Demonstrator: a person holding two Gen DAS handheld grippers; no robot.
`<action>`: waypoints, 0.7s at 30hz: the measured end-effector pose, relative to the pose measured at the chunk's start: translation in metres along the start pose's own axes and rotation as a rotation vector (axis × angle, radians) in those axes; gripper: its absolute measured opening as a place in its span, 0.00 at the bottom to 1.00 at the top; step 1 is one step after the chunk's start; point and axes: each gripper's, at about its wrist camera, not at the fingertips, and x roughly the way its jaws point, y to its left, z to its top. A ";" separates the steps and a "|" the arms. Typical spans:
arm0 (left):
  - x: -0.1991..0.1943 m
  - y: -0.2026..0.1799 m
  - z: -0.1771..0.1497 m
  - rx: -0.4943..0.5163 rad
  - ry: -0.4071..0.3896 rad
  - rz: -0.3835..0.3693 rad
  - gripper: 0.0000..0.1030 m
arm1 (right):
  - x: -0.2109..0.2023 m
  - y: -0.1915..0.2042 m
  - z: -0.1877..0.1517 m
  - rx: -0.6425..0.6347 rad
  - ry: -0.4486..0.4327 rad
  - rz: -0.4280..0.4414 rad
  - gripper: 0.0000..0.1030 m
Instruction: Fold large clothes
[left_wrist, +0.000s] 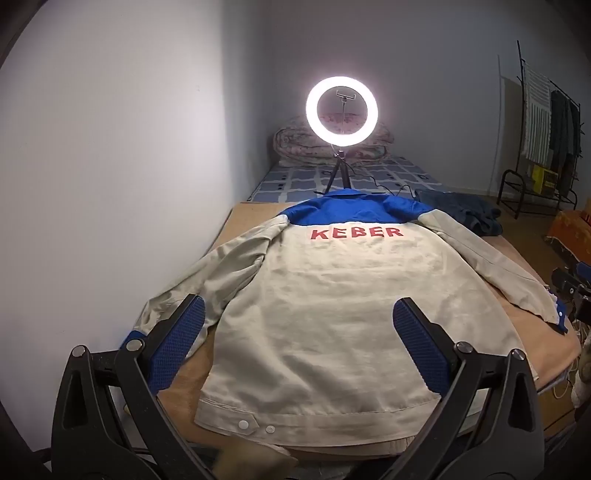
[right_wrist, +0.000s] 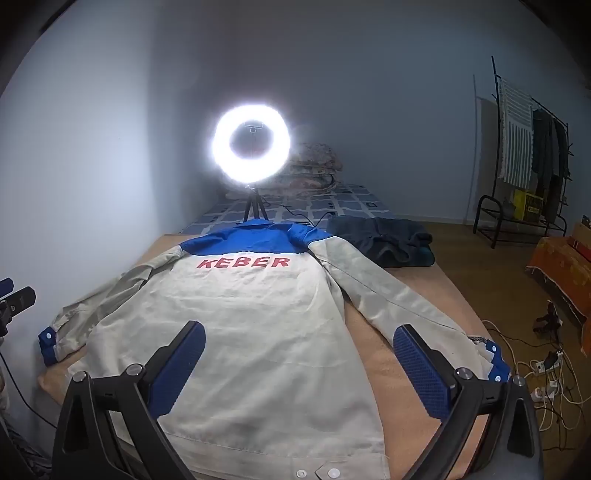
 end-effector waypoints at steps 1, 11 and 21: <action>0.000 0.000 0.000 -0.006 0.001 -0.002 1.00 | 0.000 0.000 0.000 0.013 0.001 0.007 1.00; 0.000 0.001 -0.003 0.011 -0.014 0.016 1.00 | -0.003 0.009 -0.001 -0.017 0.000 -0.014 1.00; -0.004 0.005 -0.007 0.007 -0.030 0.021 1.00 | 0.001 0.012 -0.005 -0.006 0.003 -0.017 1.00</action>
